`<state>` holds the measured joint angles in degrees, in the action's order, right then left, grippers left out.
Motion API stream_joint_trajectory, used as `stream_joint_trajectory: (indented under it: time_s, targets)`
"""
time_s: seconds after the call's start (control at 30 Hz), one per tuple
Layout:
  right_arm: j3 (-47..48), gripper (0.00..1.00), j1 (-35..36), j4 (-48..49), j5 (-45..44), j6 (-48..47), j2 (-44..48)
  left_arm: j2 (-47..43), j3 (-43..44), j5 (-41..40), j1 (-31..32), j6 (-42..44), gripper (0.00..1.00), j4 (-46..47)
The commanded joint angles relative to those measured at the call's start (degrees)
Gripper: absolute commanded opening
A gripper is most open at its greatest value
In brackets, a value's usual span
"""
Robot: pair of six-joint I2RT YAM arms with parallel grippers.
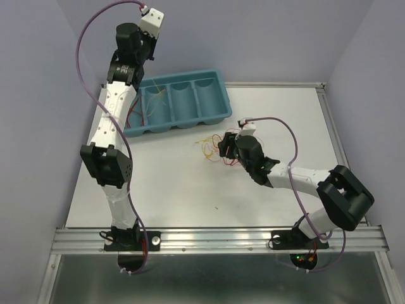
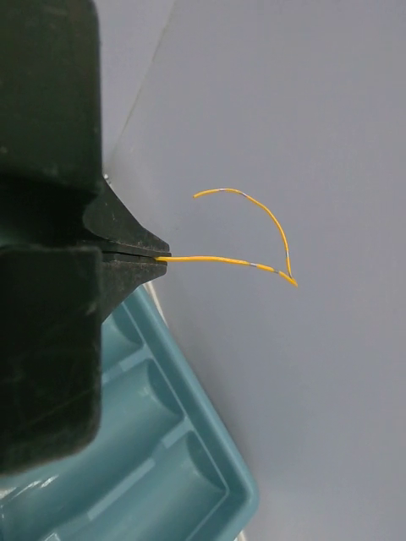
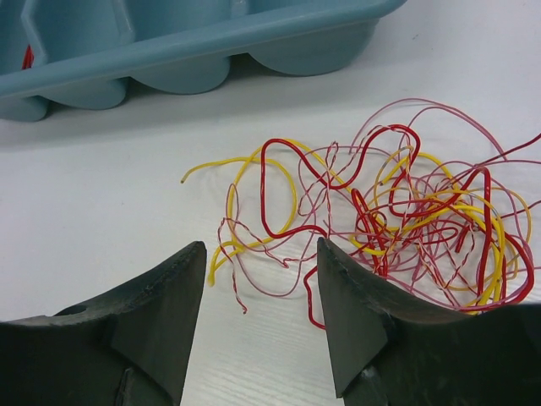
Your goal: Untangle the cables
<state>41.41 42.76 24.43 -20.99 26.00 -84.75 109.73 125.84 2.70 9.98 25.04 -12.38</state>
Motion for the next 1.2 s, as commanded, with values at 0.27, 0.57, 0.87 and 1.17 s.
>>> stream_joint_trajectory:
  time_s: [0.27, 0.57, 0.87, 1.17]
  targets:
    - [-1.51, 0.61, -0.31, 2.73, 0.07, 1.07, 2.31, -5.14, -1.38, 3.37, 0.13, -6.75, 0.00, 7.63]
    - [-2.03, 0.61, -0.31, 2.82, -0.36, 1.16, 3.19, -4.27, -2.44, -5.58, 2.76, -19.20, 0.00, 11.93]
    - [-2.82, 0.61, -0.31, 2.82, -1.15, 0.90, 4.94, -0.66, -4.89, -20.61, 8.74, -26.43, 0.00, 14.84]
    - [-3.44, 0.61, -0.31, 2.73, -1.33, 0.98, 6.53, 2.94, -7.89, -29.67, 10.94, -28.64, 0.00, 15.81]
